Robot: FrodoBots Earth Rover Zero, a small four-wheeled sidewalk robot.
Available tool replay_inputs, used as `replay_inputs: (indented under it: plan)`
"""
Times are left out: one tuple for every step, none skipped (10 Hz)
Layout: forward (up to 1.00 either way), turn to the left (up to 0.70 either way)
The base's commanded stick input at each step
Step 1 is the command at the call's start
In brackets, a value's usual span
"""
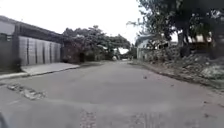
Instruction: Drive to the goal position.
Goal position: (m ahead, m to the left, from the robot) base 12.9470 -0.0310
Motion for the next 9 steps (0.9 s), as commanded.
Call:
replay_inputs:
  plan:
    - [0.85, -0.34]
    - [0.85, -0.22]
    - [0.85, -0.05]
    - [0.85, 0.00]
    - [0.85, 0.00]
    - [0.85, 0.00]
    - [0.85, 0.00]
    - [0.85, 0.00]
    - [0.85, 0.00]
